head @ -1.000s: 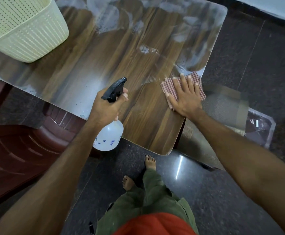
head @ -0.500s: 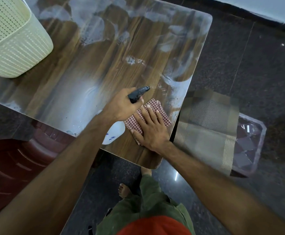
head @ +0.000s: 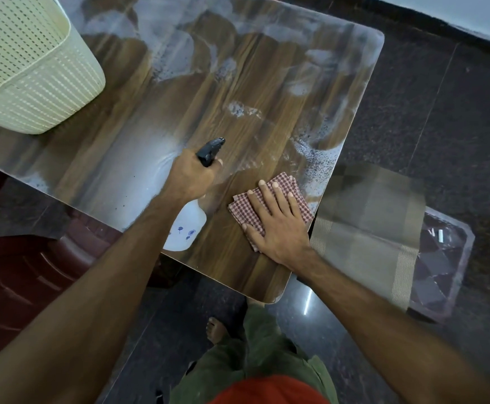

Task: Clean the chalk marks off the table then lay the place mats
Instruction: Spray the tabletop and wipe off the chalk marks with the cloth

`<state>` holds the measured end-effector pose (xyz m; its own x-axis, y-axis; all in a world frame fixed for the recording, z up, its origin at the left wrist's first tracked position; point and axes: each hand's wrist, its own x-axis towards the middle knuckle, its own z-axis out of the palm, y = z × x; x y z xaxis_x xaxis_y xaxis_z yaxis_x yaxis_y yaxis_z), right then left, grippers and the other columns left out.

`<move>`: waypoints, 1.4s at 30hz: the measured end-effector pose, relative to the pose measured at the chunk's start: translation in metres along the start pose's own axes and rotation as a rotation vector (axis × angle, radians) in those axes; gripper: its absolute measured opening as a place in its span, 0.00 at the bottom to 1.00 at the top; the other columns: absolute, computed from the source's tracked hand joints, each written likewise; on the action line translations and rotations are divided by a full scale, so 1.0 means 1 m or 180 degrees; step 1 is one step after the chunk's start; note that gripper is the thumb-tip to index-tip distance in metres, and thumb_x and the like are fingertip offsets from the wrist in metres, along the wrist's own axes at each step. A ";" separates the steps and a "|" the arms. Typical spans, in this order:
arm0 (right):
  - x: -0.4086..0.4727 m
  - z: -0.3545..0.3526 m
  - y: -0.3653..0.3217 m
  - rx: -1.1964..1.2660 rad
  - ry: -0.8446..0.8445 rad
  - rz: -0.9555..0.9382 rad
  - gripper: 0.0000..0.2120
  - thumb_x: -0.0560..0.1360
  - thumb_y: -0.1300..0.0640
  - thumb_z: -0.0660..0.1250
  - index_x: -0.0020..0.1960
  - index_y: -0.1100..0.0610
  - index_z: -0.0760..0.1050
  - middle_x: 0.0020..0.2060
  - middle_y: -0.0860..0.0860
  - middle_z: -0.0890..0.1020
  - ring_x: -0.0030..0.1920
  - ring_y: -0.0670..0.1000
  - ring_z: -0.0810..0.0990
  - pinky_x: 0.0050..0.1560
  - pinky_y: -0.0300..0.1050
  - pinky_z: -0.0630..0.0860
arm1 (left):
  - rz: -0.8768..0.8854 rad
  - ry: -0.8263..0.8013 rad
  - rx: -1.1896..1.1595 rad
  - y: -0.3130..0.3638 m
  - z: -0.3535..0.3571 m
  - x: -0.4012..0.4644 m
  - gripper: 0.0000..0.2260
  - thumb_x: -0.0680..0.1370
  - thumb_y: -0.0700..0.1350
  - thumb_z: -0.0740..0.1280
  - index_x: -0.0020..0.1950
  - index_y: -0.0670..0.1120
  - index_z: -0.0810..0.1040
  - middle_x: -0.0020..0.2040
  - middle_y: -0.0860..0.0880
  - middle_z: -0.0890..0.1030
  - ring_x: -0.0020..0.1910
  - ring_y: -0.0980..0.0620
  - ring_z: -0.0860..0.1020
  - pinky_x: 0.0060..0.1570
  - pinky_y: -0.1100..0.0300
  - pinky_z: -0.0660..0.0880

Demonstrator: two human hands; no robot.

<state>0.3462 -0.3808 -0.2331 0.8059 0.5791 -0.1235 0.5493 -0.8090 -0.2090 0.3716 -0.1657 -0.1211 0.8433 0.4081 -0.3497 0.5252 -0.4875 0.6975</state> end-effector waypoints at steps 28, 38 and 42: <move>0.110 -0.045 0.105 -0.0040 -0.0058 0.0779 0.38 0.77 0.31 0.41 0.81 0.48 0.47 0.80 0.53 0.47 0.80 0.58 0.44 0.77 0.63 0.43 | 0.0122 0.0264 -0.0966 0.009 -0.037 0.011 0.03 0.80 0.44 0.66 0.52 0.50 0.79 0.47 0.48 0.84 0.19 0.56 0.69 0.26 0.66 0.73; 0.105 -0.017 -0.015 0.0082 -0.0219 -0.0474 0.33 0.80 0.34 0.45 0.81 0.48 0.48 0.80 0.53 0.48 0.79 0.58 0.45 0.77 0.64 0.44 | 0.0131 0.0321 -0.1069 0.015 -0.046 0.015 0.04 0.79 0.42 0.67 0.52 0.45 0.80 0.49 0.41 0.83 0.18 0.55 0.69 0.24 0.64 0.71; 0.063 -0.013 0.010 -0.0060 -0.0427 -0.0506 0.34 0.80 0.32 0.42 0.80 0.46 0.45 0.80 0.51 0.46 0.79 0.55 0.42 0.77 0.62 0.43 | 0.0086 0.0351 -0.1113 0.014 -0.053 0.020 0.04 0.79 0.44 0.67 0.52 0.47 0.80 0.49 0.44 0.84 0.18 0.55 0.69 0.24 0.64 0.71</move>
<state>0.4050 -0.3536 -0.2301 0.6726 0.7069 -0.2187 0.6724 -0.7073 -0.2182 0.3901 -0.1233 -0.0847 0.8290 0.4887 -0.2719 0.4160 -0.2139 0.8839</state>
